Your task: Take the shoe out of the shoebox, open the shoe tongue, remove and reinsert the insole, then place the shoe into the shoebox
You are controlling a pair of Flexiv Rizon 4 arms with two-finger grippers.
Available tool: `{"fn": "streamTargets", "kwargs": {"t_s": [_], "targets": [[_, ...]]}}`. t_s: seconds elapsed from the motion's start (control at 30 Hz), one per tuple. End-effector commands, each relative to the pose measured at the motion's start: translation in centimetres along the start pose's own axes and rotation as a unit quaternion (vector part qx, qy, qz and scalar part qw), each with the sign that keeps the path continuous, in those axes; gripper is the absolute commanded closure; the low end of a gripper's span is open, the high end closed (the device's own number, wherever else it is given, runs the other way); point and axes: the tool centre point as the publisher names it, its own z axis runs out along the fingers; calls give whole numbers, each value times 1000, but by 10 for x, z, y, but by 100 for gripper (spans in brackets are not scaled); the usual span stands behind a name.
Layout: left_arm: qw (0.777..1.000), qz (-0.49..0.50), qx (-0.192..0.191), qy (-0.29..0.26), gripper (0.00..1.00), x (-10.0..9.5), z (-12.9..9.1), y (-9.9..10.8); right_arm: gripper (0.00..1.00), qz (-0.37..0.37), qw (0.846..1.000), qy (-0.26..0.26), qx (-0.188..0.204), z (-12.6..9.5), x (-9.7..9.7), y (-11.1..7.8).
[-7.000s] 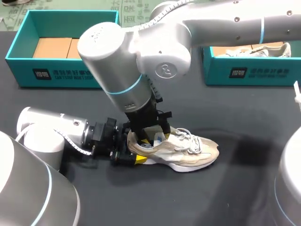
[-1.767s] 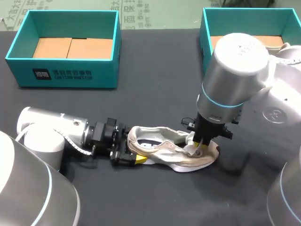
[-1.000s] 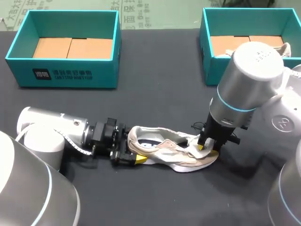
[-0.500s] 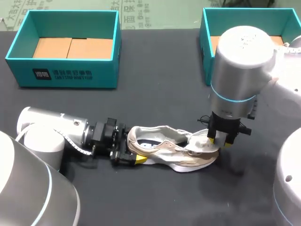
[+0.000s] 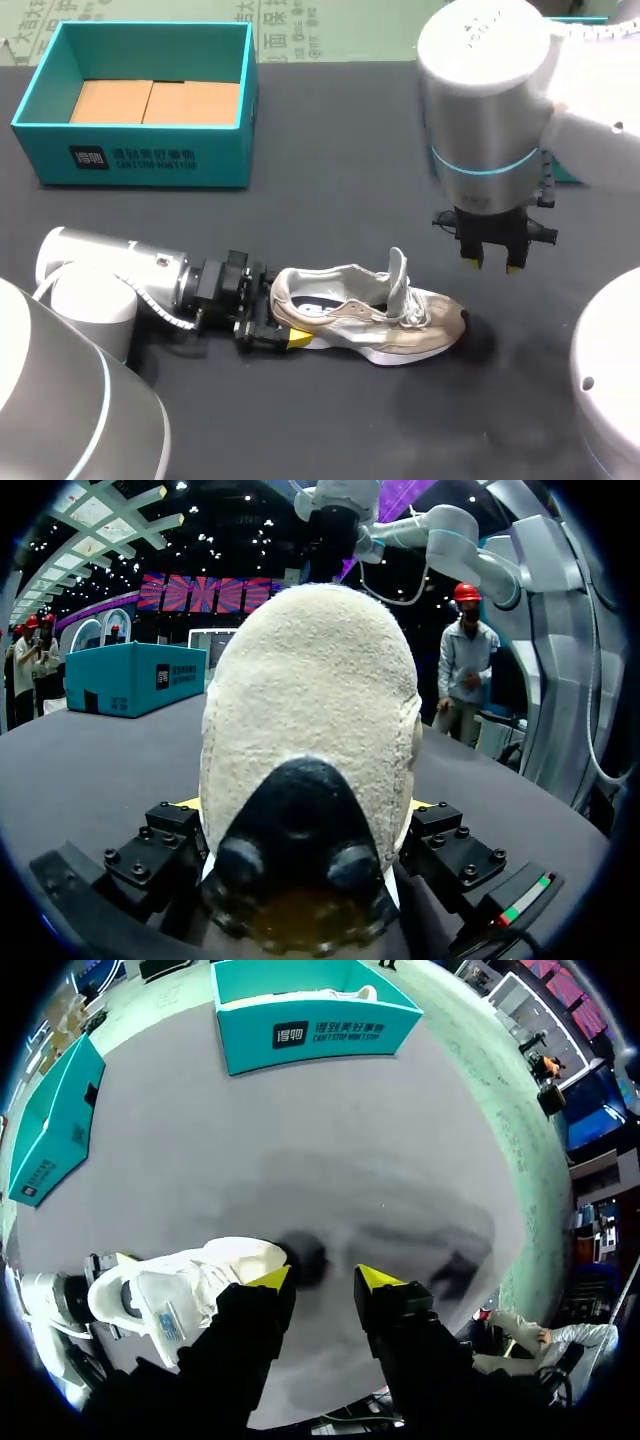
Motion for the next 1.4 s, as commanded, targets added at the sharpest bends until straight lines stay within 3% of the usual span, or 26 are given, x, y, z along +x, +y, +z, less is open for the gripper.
{"fn": "streamTargets", "kwargs": {"t_s": [0.03,0.2,0.27,0.47,0.63,1.0,1.13,1.23,1.4], "targets": [[1000,0,0,-1,100,1,2,3,65,-21,999,-19,-37,-40,9,-3],[1000,0,0,-1,100,1,2,3,84,-100,992,-48,-52,-58,35,4],[1000,0,0,-1,100,1,2,3,100,-138,987,-58,-54,-63,46,5],[1000,0,0,-1,100,1,2,3,100,-256,964,-22,-73,-83,81,0],[1000,0,0,-1,100,1,2,3,100,-378,920,55,-92,-89,109,-12],[1000,0,0,-1,100,1,2,3,100,-378,920,55,-92,-89,109,-12],[1000,0,0,-1,100,1,2,3,100,-485,867,51,-102,-86,140,-17],[1000,0,0,-1,100,1,2,3,100,-526,841,60,-111,-83,159,-24],[1000,0,0,-1,100,1,2,3,100,-607,780,82,-132,-77,180,-37]]}}
